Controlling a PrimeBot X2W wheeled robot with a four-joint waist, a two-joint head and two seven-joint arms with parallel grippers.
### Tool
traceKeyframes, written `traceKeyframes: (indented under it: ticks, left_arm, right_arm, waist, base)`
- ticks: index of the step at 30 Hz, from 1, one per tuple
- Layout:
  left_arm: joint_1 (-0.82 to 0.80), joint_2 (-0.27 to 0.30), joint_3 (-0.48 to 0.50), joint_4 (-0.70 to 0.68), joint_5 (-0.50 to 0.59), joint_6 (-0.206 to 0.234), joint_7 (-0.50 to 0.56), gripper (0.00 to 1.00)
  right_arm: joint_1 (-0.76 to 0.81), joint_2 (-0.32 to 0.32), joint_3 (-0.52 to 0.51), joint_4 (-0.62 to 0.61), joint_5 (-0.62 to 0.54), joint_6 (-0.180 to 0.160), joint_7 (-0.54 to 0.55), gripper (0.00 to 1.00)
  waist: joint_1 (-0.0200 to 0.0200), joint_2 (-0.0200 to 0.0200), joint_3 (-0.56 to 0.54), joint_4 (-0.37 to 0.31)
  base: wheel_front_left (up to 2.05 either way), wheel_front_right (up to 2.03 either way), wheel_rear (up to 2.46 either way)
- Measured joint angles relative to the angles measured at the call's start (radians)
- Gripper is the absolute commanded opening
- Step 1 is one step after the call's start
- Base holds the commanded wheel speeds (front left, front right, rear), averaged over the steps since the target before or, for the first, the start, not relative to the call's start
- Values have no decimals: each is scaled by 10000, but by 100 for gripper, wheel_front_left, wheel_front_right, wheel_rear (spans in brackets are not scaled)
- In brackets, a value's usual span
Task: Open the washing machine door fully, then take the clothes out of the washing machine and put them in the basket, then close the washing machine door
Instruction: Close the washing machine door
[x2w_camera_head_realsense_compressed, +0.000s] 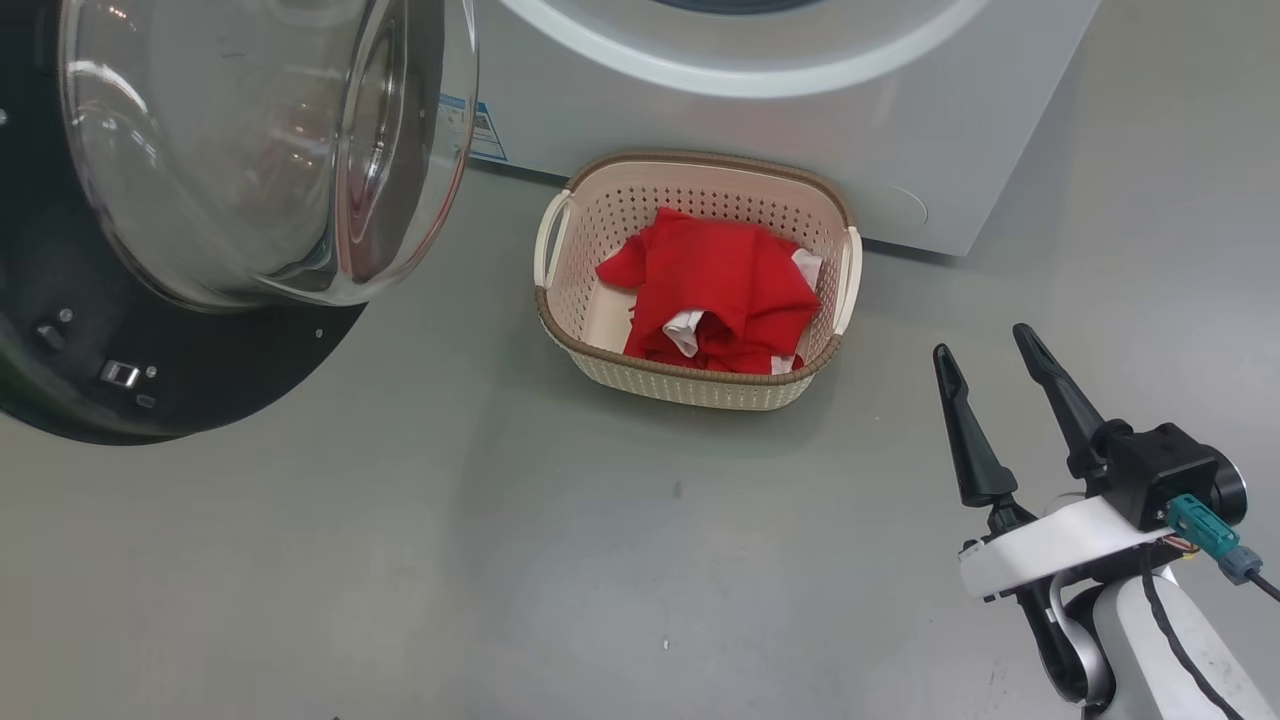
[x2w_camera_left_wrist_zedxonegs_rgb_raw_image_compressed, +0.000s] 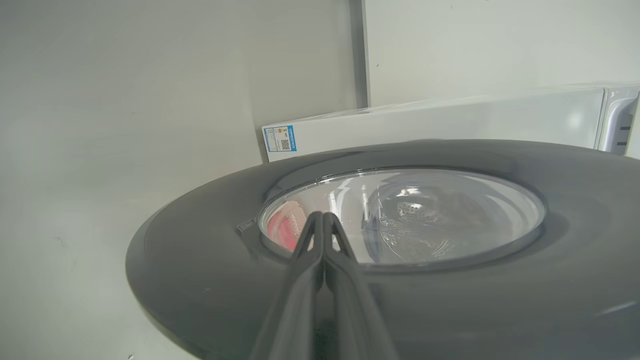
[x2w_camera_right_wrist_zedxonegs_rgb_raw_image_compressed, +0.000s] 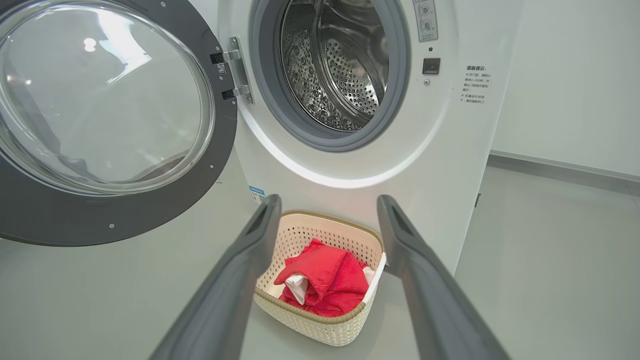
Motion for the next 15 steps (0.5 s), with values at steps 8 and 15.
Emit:
traceKeyframes:
  ticks: [8,15]
  left_arm:
    - [388,-224,-295,-196,-121,-573,968,0]
    - [867,-813,-533,-477,-447,-1198,1935,0]
  right_arm:
    - [5,84,111,69,4,0,-4,100]
    - [17,127,115,167,81,0,-123,100]
  waist:
    - [0,0,-145,89]
    - [0,0,-276,95]
  base:
    - [0,0,0]
    - [0,0,0]
